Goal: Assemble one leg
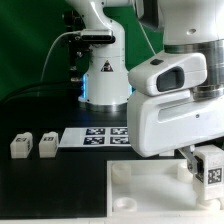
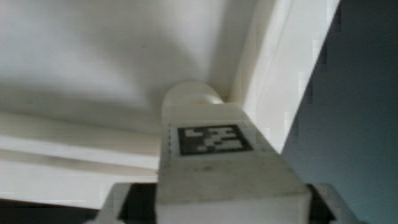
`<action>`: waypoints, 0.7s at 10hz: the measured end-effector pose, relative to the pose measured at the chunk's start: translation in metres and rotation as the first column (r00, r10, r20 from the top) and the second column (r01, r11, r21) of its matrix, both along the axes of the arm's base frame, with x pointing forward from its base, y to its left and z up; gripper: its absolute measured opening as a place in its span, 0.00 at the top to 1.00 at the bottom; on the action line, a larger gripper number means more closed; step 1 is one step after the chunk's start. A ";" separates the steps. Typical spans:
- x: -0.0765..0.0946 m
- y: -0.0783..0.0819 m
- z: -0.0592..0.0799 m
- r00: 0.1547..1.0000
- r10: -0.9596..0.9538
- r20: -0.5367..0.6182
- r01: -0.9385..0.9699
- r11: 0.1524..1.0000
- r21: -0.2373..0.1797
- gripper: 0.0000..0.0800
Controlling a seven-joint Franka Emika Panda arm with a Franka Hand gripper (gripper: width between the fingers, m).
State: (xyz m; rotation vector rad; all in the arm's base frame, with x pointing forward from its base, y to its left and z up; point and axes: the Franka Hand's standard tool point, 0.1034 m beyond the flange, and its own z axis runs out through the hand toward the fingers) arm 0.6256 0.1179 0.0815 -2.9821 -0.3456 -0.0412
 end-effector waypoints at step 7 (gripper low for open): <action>0.010 -0.006 -0.002 0.554 -0.814 -0.173 0.824 0.566 -0.024 0.63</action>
Offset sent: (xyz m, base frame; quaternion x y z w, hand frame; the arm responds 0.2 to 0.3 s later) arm 0.0166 0.0044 -0.0065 0.0161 -0.0319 0.5237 0.8511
